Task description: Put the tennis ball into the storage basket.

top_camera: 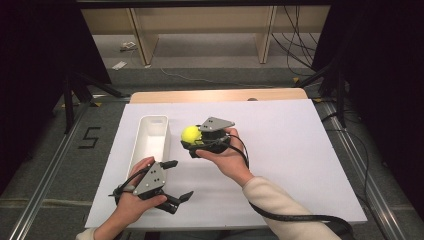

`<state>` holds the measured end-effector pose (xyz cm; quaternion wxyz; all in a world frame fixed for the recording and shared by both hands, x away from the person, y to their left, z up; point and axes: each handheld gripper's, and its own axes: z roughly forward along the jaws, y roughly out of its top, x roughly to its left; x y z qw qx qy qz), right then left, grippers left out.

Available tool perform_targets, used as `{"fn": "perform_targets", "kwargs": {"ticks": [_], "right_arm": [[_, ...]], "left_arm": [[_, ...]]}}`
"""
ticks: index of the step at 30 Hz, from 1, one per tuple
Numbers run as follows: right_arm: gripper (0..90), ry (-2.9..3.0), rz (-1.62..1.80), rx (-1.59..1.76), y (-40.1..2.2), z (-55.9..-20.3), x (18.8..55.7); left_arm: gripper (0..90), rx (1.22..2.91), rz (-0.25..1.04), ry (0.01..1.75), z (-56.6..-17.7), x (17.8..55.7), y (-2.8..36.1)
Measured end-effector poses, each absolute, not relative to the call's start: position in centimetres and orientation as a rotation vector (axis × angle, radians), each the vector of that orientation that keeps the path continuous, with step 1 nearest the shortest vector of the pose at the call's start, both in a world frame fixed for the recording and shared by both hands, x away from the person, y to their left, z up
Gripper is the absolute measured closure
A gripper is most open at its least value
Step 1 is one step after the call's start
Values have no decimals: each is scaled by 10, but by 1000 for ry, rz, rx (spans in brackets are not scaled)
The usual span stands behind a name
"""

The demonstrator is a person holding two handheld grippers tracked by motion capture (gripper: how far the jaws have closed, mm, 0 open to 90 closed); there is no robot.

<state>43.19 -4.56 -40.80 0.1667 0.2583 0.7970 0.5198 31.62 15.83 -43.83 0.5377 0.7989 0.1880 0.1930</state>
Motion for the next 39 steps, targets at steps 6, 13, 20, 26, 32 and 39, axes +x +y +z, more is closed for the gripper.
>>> {"fn": "perform_targets", "kwargs": {"ticks": [6, 13, 20, 26, 32, 39], "right_arm": [[264, 2267, 1483, 731, -45, -407, 432], [264, 2270, 1490, 732, -43, -406, 432], [264, 2269, 1497, 731, -41, -406, 432], [264, 2271, 1499, 728, -39, -405, 432], [264, 2275, 1499, 726, -38, -404, 433], [264, 2269, 1506, 730, -37, -403, 433]], "left_arm": [[0, 1902, 462, 446, -438, 316, 158], [0, 1902, 467, 445, -438, 316, 158], [0, 1900, 479, 445, -438, 317, 159], [0, 1901, 477, 446, -438, 317, 159], [0, 1901, 468, 449, -438, 316, 159], [0, 1901, 476, 444, -438, 316, 159]]}}
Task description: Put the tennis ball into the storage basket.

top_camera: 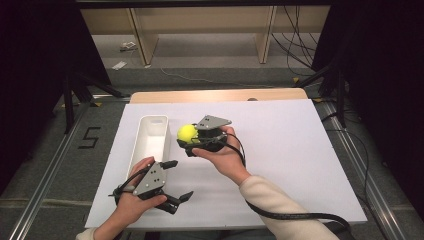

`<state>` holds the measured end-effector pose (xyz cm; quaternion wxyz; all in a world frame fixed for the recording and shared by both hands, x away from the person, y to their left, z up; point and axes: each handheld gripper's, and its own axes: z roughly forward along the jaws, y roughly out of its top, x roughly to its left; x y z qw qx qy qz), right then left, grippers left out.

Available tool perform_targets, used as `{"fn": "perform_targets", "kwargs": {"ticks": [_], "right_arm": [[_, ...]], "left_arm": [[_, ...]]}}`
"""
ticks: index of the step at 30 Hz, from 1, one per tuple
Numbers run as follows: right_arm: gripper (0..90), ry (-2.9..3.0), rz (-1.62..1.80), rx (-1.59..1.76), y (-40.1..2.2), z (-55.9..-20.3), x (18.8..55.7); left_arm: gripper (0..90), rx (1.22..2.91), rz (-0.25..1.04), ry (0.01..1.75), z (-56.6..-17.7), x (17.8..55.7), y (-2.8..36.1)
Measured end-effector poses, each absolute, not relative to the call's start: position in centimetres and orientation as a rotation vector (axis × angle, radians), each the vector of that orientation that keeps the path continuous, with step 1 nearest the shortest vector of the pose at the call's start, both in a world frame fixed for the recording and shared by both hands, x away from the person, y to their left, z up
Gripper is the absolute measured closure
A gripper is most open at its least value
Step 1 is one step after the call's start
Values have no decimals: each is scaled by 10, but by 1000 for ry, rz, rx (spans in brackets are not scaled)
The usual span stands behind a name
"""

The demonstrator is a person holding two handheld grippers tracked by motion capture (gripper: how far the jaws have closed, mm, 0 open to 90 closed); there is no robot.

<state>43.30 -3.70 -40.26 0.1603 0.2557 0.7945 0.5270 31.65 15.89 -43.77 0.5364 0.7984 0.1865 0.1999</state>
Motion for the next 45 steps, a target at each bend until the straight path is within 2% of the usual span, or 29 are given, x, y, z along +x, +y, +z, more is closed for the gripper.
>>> {"fn": "perform_targets", "kwargs": {"ticks": [27, 28, 31, 45], "right_arm": [[264, 2270, 1501, 727, -32, -399, 436], [264, 2270, 1500, 726, -32, -399, 436], [265, 2269, 1503, 722, -30, -398, 436], [264, 2281, 1493, 712, -25, -397, 438]], "left_arm": [[0, 1903, 478, 444, -438, 316, 159], [0, 1902, 515, 442, -437, 317, 160], [0, 1904, 467, 444, -438, 316, 159], [0, 1907, 458, 443, -438, 315, 159]]}}
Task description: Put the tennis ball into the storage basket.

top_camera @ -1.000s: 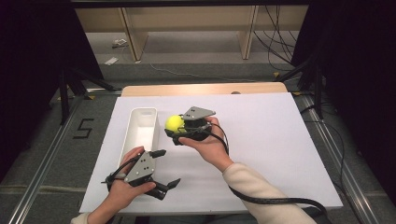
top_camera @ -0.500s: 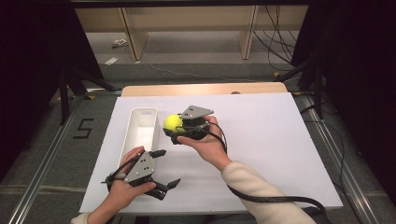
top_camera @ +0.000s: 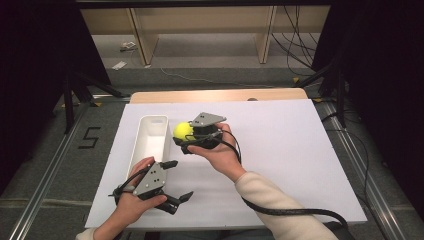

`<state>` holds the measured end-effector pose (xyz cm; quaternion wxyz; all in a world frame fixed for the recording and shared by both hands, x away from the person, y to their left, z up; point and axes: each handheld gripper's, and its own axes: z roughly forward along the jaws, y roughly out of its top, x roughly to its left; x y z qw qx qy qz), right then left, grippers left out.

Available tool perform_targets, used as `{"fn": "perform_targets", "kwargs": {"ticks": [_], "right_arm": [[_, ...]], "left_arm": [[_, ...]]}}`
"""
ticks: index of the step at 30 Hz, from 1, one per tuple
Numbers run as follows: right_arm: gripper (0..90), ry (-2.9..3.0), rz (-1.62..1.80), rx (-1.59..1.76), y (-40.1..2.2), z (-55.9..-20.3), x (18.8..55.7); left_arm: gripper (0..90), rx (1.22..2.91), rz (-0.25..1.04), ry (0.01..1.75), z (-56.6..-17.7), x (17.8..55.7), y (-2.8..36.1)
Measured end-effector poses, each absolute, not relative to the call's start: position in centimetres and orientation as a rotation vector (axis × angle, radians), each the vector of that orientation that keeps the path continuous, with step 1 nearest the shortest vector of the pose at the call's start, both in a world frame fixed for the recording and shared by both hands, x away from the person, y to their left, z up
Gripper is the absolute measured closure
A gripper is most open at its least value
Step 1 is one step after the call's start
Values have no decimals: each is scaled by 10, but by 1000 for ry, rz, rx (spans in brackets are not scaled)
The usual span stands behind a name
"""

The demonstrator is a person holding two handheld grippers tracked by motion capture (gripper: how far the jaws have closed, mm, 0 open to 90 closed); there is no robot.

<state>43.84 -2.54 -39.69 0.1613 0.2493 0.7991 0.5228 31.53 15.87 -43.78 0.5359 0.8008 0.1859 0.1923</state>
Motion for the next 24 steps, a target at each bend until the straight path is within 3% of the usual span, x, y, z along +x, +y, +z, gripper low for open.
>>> {"fn": "perform_targets", "kwargs": {"ticks": [4, 5, 6, 8, 9, 24], "right_arm": [[264, 2281, 1493, 709, -23, -396, 439], [264, 2283, 1490, 706, -23, -396, 439], [264, 2290, 1487, 707, -23, -396, 439], [264, 2291, 1484, 705, -21, -396, 439], [264, 2287, 1487, 703, -20, -396, 440], [264, 2303, 1496, 674, -6, -393, 441]], "left_arm": [[0, 1903, 454, 445, -438, 315, 159], [0, 1920, 705, 361, -431, 325, 166], [0, 1953, 619, 273, -431, 327, 165], [0, 1953, 614, 276, -431, 327, 164], [0, 1907, 443, 441, -438, 315, 158], [0, 1902, 441, 440, -437, 314, 159]]}}
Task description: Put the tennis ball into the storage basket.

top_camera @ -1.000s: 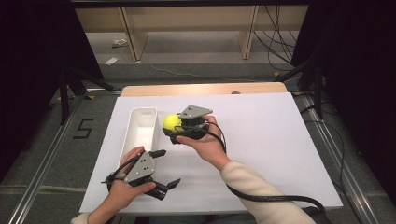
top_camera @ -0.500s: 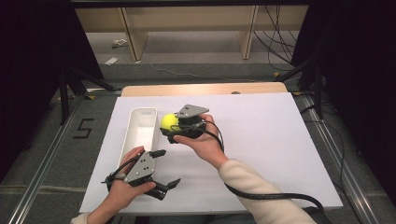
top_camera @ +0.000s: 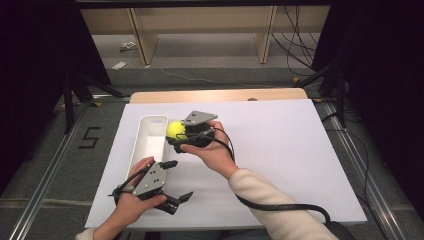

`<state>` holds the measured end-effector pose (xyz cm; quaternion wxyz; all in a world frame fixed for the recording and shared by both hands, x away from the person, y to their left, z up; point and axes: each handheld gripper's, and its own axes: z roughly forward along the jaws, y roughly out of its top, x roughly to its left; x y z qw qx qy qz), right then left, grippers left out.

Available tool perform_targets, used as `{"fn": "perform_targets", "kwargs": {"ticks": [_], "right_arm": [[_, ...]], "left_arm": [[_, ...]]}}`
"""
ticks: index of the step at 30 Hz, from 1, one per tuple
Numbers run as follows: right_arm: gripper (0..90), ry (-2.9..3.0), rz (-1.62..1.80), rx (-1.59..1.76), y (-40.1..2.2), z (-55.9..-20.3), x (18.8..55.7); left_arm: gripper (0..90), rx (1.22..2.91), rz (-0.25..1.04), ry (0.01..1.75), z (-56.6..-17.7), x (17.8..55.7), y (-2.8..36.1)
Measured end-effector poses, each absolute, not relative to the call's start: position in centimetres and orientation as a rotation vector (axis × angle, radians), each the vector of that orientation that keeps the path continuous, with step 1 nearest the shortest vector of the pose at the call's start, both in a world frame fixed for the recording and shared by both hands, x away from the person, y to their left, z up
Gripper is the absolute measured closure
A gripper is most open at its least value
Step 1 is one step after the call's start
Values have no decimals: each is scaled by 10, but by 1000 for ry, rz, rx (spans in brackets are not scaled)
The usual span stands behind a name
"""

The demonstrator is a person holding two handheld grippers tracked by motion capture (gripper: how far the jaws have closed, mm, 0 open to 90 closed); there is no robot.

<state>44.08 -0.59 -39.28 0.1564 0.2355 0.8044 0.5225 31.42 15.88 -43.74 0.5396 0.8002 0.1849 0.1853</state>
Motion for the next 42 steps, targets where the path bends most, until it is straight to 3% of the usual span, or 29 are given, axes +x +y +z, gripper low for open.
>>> {"fn": "perform_targets", "kwargs": {"ticks": [42], "right_arm": [[264, 2332, 1512, 670, 11, -389, 450]], "left_arm": [[0, 1911, 441, 431, -437, 314, 158]]}}
